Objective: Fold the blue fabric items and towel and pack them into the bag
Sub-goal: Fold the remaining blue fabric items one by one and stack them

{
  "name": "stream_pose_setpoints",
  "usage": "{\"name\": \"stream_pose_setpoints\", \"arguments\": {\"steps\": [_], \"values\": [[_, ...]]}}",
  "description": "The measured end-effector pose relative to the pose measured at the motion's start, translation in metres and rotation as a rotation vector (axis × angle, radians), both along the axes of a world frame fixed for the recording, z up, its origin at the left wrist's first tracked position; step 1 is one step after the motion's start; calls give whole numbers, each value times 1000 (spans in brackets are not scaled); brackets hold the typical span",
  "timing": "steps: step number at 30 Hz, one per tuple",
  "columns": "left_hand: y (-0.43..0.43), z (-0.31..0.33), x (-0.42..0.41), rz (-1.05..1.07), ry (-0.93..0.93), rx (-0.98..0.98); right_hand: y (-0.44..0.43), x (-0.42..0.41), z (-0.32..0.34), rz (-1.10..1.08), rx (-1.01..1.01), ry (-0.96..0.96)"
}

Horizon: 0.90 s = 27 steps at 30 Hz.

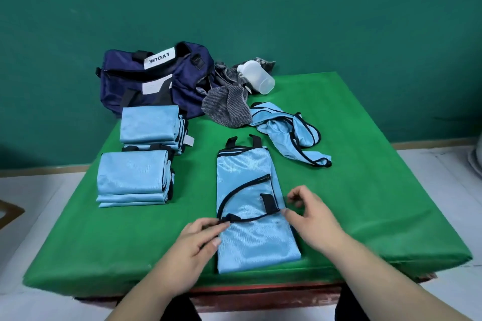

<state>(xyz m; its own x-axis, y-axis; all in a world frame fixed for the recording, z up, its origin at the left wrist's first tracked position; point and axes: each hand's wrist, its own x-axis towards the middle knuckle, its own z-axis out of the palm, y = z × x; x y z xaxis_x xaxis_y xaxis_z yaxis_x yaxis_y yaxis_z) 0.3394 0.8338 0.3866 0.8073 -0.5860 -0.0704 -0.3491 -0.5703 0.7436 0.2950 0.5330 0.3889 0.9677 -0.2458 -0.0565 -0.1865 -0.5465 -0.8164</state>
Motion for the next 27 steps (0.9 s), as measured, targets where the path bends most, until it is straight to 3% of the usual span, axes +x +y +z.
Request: {"name": "stream_pose_setpoints", "arguments": {"steps": [4,10,14,19,24,27], "values": [[-5,-9,-11,35,-81,131,20,-17,6,144,-227,56],[-21,4,-14,158,-73,191,31,-14,19,82,-325,182],[-28,7,-15,211,-104,112,34,-14,23,-46,-186,190],[-28,13,-17,282,-184,-18,36,-18,22,-144,35,60],[-37,34,3,405,78,-412,35,-2,32,-221,278,-116],[-44,49,29,408,83,-428,31,21,40,-223,348,-162]]}}
